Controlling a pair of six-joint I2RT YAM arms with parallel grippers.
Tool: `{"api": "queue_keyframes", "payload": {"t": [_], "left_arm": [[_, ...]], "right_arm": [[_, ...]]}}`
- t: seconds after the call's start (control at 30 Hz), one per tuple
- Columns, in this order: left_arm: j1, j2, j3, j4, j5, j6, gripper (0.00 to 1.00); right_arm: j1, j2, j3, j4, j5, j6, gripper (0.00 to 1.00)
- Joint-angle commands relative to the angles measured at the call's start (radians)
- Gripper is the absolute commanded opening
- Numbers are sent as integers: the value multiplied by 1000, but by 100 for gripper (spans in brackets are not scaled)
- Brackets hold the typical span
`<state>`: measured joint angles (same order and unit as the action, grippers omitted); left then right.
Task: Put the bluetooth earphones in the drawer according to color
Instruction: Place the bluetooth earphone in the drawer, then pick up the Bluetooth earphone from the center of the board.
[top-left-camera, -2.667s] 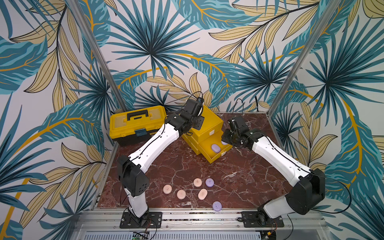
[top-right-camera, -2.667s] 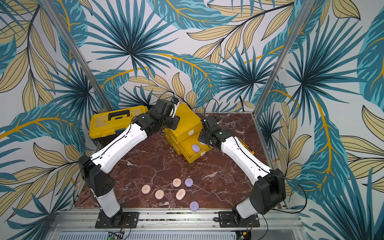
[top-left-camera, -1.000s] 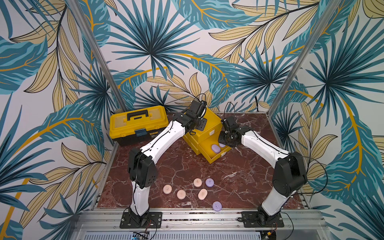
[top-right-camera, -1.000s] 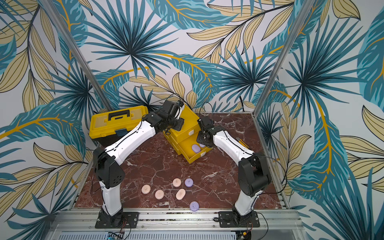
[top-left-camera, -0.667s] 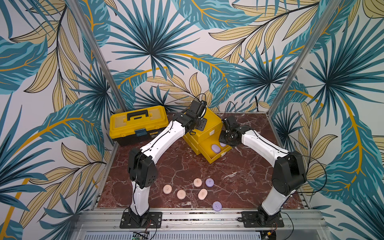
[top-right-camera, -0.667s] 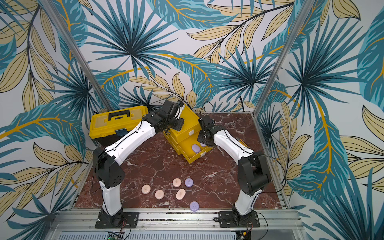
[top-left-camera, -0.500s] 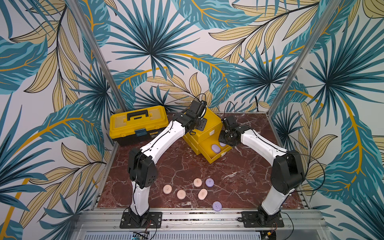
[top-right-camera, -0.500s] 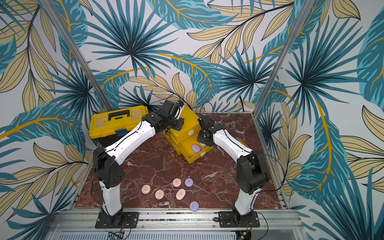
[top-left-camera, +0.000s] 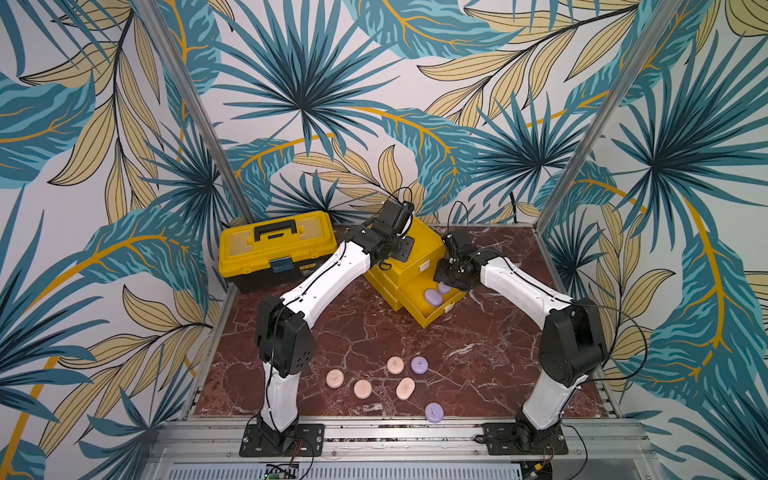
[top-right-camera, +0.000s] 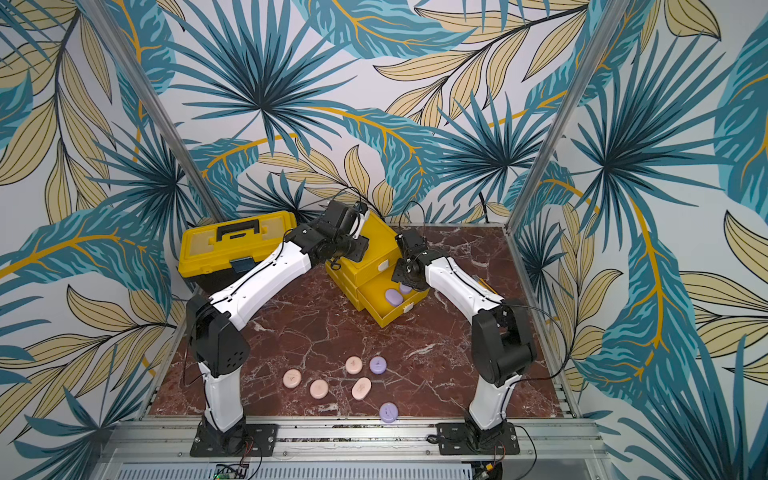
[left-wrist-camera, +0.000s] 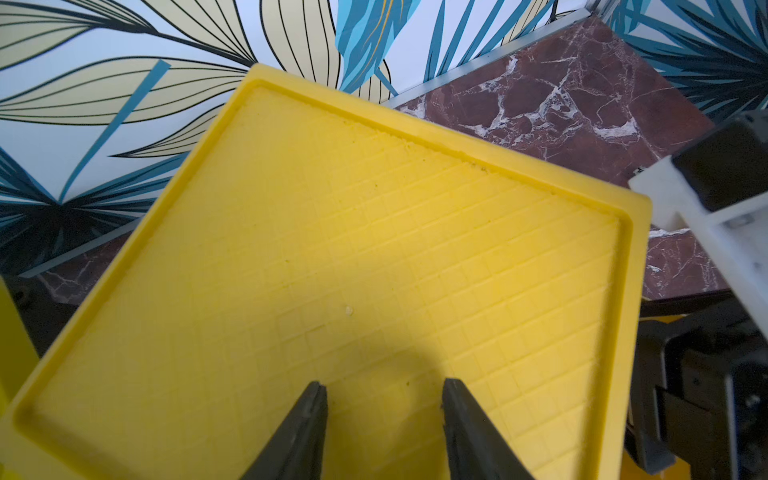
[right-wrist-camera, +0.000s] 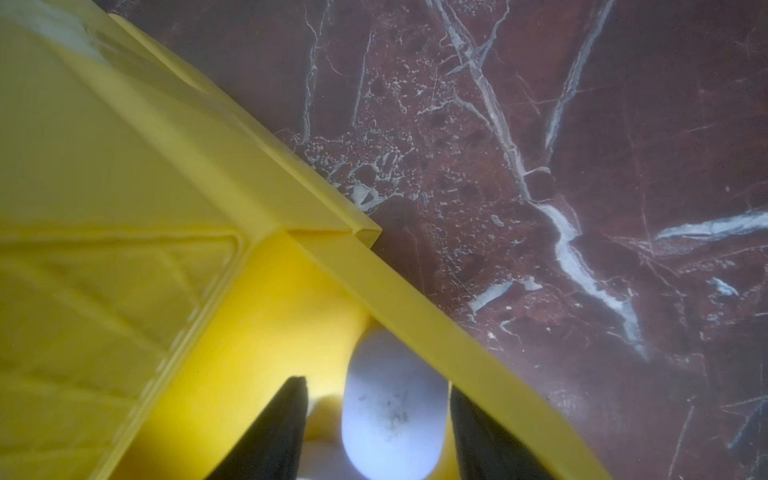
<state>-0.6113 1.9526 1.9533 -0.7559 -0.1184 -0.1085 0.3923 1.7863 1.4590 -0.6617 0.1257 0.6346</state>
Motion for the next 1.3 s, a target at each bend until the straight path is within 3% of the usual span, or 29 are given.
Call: {"api": "queue_keyframes", "payload": {"t": [0.0,0.37,0.6,0.8,1.03,1.27], "left_arm": [[5,-29,8,-15,5,9,49],[6,-36,-20,-5,5,4,49],[5,-38,-29,-9,5,7,49],[5,-37,-41,-5,5,9,49],[5,-27,-44,8,40,-2,49],[4,-33,-49,-2,40,1,49]], "right_arm": [[-10,-86,3,-41,-2,-16,61],[26,-475,-120,-58,-66,-24,62],[210,-635,-357,-101,-53,18,67],[383,-723,-541,-167,-38,143,68],[624,-677,-632,-224,-32,297,74],[746,-562,-666,-209,-50,371,76]]}}
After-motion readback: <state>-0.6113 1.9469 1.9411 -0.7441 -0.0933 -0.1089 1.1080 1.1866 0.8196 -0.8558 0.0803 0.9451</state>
